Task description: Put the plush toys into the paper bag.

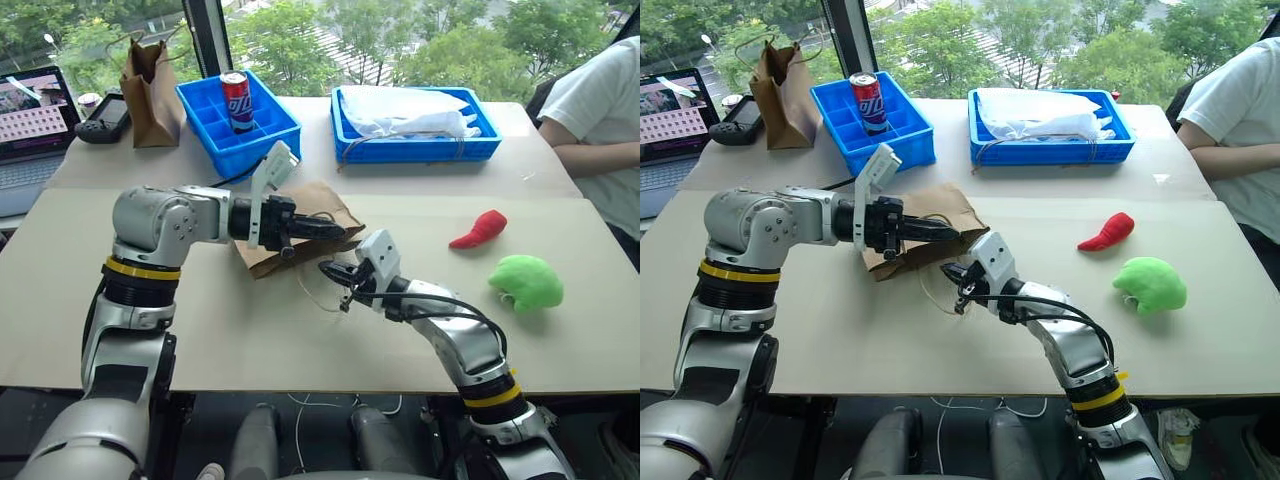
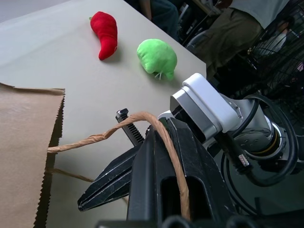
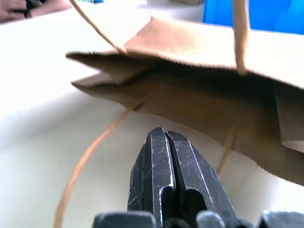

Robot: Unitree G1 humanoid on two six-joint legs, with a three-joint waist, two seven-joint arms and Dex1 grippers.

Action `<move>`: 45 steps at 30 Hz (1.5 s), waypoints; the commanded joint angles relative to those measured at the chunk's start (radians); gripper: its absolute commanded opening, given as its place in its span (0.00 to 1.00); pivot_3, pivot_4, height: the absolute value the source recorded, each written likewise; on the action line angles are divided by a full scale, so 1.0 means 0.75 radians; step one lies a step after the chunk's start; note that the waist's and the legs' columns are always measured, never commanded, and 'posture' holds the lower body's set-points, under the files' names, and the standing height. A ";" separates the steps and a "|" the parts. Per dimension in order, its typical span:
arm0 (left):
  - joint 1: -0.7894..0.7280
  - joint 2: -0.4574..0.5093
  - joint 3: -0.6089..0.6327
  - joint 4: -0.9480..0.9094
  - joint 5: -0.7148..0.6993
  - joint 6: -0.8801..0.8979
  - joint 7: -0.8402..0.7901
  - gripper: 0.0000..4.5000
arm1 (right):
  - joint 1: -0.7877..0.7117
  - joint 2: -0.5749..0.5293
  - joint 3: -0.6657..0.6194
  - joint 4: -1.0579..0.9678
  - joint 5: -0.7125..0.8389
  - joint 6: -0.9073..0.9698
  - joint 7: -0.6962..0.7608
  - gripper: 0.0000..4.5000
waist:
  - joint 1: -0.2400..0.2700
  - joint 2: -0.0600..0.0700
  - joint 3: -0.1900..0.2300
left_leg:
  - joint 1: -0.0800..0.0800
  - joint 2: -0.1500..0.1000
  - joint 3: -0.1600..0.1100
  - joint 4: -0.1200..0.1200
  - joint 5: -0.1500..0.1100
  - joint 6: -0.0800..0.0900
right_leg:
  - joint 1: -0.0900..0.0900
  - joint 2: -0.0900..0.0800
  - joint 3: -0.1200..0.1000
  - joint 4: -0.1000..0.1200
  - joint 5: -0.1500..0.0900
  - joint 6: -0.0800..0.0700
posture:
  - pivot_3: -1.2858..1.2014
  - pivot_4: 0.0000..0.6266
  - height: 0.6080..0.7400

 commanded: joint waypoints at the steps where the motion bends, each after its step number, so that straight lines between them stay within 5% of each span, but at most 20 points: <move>1: -0.044 -0.019 0.037 -0.036 -0.058 0.038 0.030 0.00 | -0.030 0.061 -0.031 0.049 -0.002 -0.067 -0.038 0.01 | 0.001 0.000 0.000 | 0.000 0.000 0.000 0.000 0.000 0.000 | 0.000 0.000 0.000 0.000 0.000 0.000 | 0.52 0.24 0.58; 21: -0.110 -0.041 0.169 0.019 -0.125 0.054 0.161 0.00 | -0.190 0.186 0.042 0.820 -0.279 -0.411 -0.064 0.01 | -0.010 0.000 0.000 | 0.002 0.000 -0.001 -0.001 0.004 -0.006 | 0.000 0.001 0.000 0.002 0.004 -0.004 | 0.52 0.24 0.58; 32: -0.377 0.173 0.044 0.263 0.141 -0.390 -0.038 0.00 | -0.165 0.158 0.068 0.838 -0.381 -0.313 -0.106 0.01 | -0.021 0.000 0.000 | 0.019 0.000 -0.004 -0.003 0.004 -0.007 | 0.019 0.001 -0.002 -0.002 0.000 0.003 | 0.52 0.24 0.58; 45: -0.492 0.193 0.022 0.312 0.255 -0.535 -0.114 0.00 | -0.135 0.145 0.075 0.784 -0.398 -0.239 -0.106 0.01 | -0.016 0.000 0.000 | 0.018 0.000 -0.003 -0.003 0.004 -0.007 | 0.018 0.001 -0.002 -0.002 0.000 0.003 | 0.52 0.24 0.58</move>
